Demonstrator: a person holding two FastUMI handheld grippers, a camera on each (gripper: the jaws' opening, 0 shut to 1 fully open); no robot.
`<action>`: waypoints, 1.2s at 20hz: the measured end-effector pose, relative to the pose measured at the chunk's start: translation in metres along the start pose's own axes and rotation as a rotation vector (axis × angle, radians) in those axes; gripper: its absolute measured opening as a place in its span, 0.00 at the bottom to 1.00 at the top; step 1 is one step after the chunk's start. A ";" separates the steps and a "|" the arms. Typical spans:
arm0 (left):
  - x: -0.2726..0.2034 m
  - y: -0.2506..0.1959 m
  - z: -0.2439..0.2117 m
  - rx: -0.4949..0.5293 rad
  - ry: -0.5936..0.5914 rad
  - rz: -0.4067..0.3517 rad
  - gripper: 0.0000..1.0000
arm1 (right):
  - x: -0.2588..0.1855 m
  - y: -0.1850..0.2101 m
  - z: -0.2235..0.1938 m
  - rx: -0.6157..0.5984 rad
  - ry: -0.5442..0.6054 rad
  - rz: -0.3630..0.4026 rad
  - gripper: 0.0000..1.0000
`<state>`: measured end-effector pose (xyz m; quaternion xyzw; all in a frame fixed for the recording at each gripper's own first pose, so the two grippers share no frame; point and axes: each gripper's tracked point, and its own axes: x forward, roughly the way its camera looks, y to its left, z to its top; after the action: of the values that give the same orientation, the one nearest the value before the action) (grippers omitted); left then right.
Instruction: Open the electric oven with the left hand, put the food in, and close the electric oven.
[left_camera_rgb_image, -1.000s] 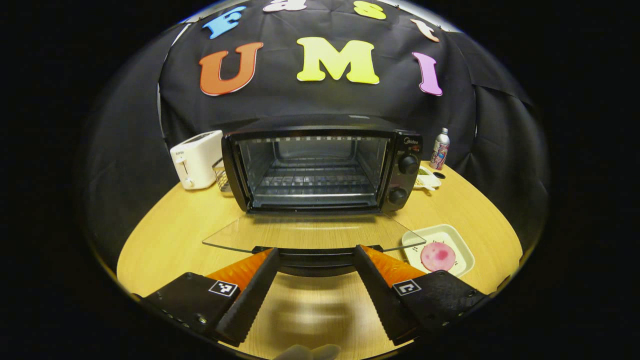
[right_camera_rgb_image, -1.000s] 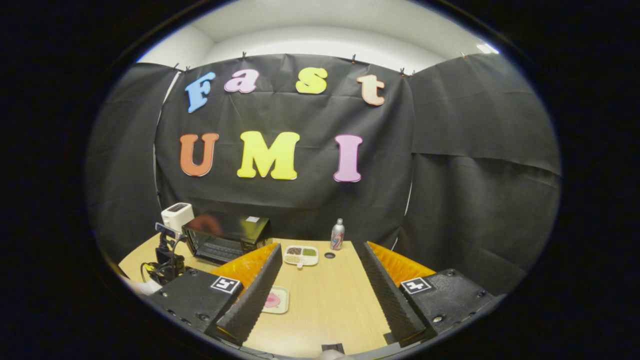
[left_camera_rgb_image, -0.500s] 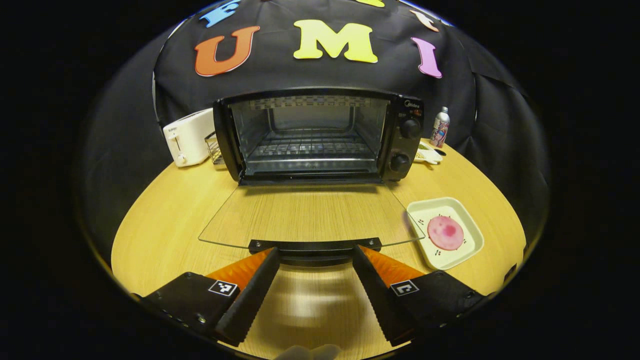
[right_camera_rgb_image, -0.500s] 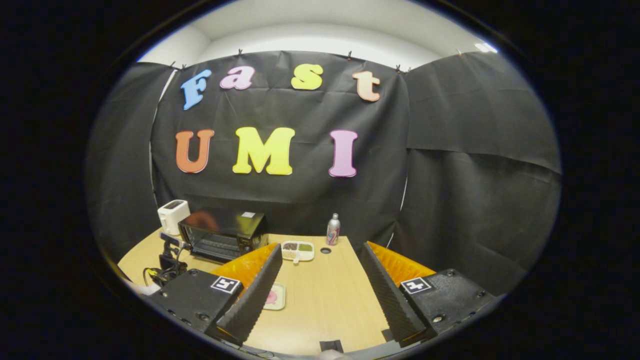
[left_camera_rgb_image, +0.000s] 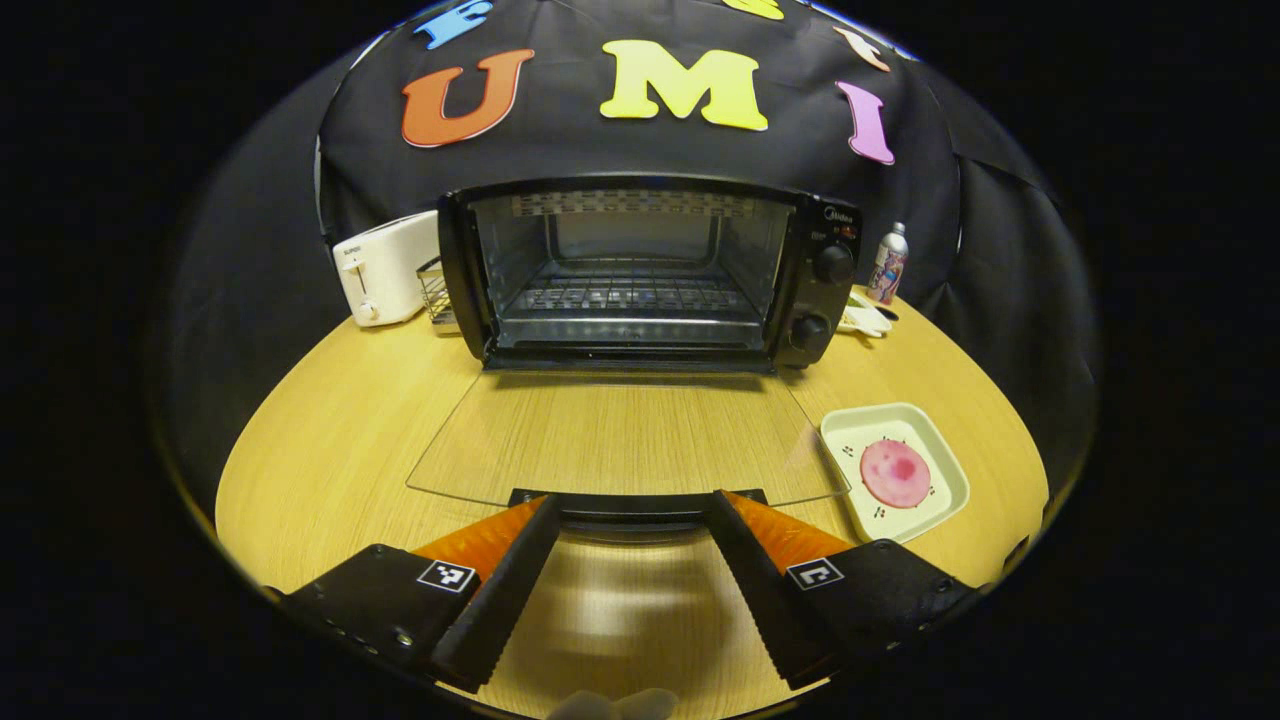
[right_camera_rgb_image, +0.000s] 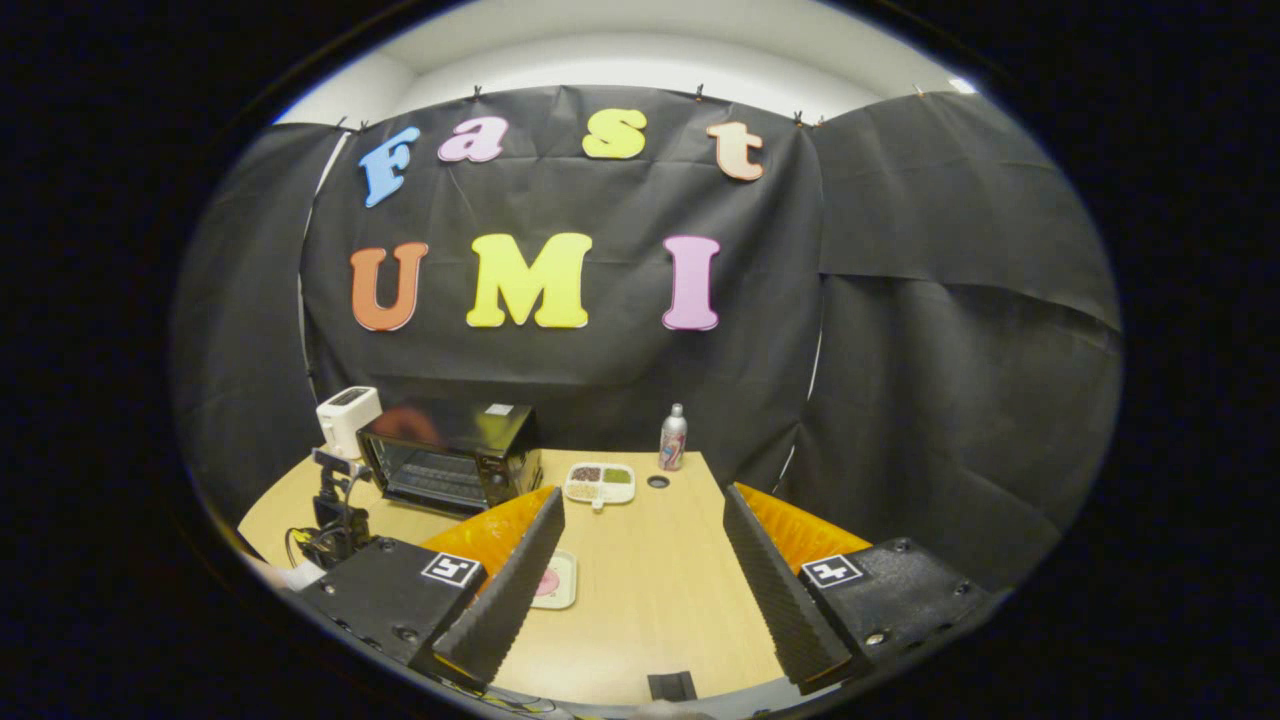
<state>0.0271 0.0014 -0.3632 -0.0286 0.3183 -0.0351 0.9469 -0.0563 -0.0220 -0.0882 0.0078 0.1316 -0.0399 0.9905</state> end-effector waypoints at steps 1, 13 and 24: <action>-0.009 0.001 0.006 0.004 -0.026 0.001 0.97 | 0.007 0.003 -0.008 0.003 0.018 0.015 1.00; -0.177 0.021 0.105 0.097 -0.332 0.057 0.97 | 0.152 0.061 -0.164 0.010 0.412 0.203 0.89; -0.247 -0.010 0.141 0.014 -0.386 0.229 0.97 | 0.258 0.092 -0.291 0.059 0.854 0.361 0.53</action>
<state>-0.0846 0.0165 -0.1018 0.0081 0.1320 0.0768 0.9882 0.1238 0.0576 -0.4364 0.0745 0.5229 0.1362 0.8381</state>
